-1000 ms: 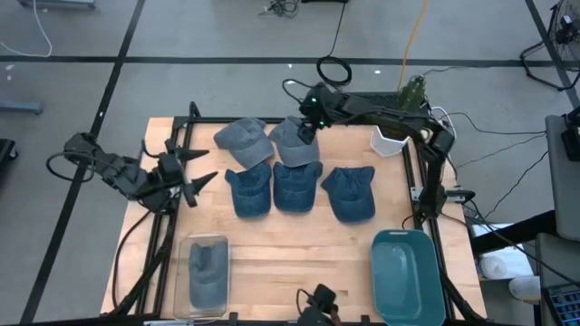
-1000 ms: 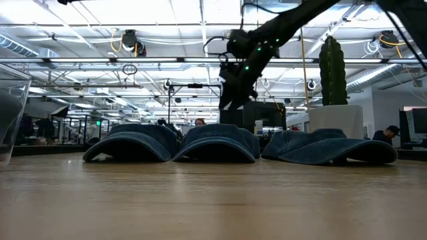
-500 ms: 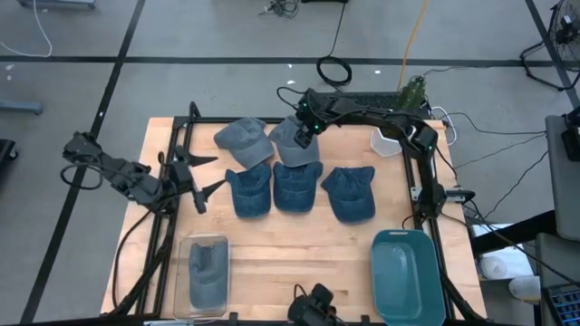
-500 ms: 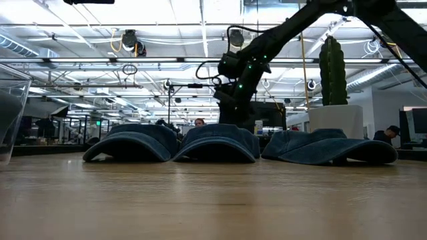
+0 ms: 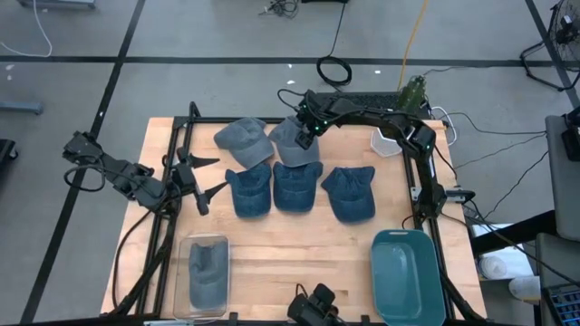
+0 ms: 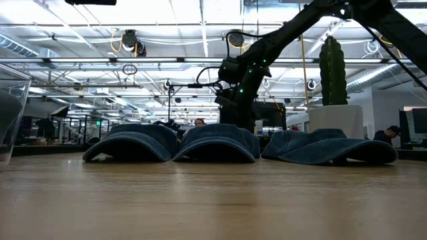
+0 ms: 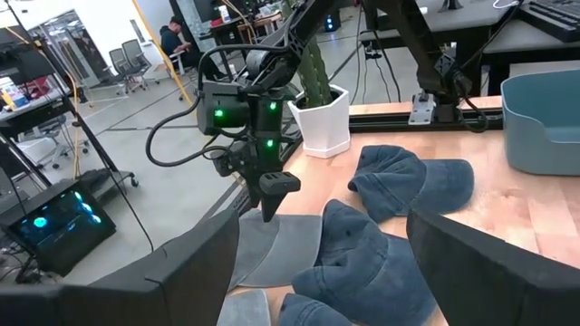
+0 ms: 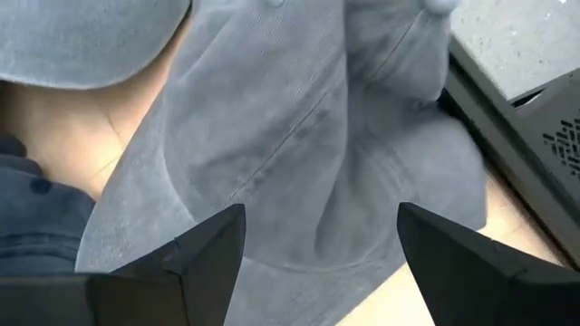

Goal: Pick & Place hat
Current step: Put the right gray cap into the transparent bin

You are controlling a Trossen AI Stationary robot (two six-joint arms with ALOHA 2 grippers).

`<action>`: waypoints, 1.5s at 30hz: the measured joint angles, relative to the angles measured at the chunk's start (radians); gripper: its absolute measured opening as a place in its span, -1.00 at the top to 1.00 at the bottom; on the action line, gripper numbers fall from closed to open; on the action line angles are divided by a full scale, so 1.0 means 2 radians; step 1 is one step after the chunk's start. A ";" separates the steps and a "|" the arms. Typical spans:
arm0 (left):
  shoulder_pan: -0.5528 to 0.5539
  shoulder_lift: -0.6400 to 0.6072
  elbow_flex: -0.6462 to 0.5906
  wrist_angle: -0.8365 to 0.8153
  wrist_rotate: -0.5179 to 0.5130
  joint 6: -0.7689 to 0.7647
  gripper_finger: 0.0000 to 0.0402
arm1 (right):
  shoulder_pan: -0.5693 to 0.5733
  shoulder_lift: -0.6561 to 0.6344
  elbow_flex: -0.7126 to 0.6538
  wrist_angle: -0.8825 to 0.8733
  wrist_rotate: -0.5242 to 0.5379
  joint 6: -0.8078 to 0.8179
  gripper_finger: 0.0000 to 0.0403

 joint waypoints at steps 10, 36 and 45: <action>0.000 0.000 0.000 0.000 0.000 0.000 -0.57 | 0.005 0.000 0.000 0.012 0.001 -0.005 -0.36; 0.000 0.000 0.000 0.000 0.000 0.000 -0.62 | 0.008 0.029 0.000 0.035 -0.002 -0.013 0.20; 0.000 0.000 0.000 0.000 0.000 0.000 -0.56 | 0.008 0.029 0.000 0.036 -0.002 -0.044 0.93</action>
